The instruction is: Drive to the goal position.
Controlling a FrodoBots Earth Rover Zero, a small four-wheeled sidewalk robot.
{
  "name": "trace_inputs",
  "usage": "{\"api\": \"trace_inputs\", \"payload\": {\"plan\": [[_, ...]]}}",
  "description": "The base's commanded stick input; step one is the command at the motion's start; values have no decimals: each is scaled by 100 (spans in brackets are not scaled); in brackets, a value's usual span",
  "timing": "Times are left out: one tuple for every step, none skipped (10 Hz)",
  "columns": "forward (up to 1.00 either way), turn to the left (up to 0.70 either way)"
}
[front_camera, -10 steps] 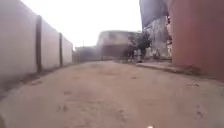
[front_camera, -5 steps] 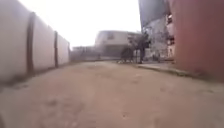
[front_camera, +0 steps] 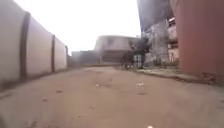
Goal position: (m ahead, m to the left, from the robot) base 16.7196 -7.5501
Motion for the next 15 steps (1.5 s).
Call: {"api": "trace_inputs", "payload": {"plan": [[85, -16], [85, 1], [85, 1], [85, 1], [85, 1], [85, 1], [85, 1], [85, 1], [85, 1], [85, 1], [85, 1], [85, 2], [85, 4], [85, 35], [85, 35]]}}
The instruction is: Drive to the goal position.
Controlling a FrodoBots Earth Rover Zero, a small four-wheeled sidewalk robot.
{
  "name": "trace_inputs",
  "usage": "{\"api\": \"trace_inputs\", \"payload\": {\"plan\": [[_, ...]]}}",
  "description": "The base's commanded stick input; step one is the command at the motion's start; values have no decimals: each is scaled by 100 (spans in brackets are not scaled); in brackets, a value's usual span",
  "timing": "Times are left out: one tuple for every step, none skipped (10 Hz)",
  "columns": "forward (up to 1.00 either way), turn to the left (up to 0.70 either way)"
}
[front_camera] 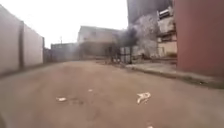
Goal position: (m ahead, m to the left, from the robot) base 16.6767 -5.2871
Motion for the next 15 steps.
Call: {"api": "trace_inputs", "payload": {"plan": [[85, 18], [85, 1], [85, 1], [85, 1], [85, 1], [85, 1], [85, 1], [85, 1], [85, 1], [85, 1], [85, 1], [85, 1], [85, 1], [85, 1], [85, 1]]}}
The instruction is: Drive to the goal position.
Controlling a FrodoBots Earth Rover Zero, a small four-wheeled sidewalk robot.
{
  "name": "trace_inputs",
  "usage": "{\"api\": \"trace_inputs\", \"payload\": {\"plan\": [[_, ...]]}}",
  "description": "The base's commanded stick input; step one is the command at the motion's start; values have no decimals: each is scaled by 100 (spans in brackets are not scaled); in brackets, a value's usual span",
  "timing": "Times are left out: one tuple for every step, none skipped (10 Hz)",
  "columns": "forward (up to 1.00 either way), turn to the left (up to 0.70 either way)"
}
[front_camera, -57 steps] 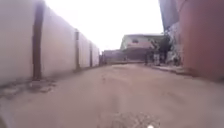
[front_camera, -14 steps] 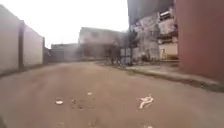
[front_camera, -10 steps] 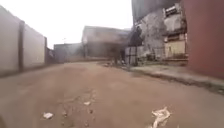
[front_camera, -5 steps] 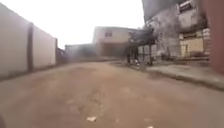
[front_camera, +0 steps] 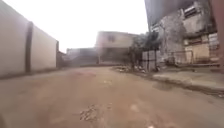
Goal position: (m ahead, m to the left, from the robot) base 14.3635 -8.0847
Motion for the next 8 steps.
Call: {"api": "trace_inputs", "payload": {"plan": [[85, 1], [85, 1], [85, 1], [85, 1], [85, 1], [85, 1], [85, 1], [85, 1]]}}
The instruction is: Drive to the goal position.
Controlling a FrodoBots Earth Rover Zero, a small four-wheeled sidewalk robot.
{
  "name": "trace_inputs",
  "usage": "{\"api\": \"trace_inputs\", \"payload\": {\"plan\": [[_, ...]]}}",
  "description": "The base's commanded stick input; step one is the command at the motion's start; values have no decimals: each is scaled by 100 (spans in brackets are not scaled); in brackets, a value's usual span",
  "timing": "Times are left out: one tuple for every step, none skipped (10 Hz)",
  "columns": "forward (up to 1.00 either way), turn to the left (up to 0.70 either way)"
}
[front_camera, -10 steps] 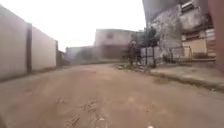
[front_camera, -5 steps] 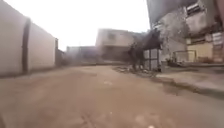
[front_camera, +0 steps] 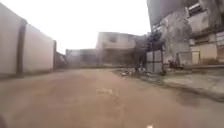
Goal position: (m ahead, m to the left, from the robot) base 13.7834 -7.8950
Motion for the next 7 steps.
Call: {"api": "trace_inputs", "payload": {"plan": [[85, 1], [85, 2], [85, 3], [85, 3], [85, 5], [85, 8], [85, 17]]}}
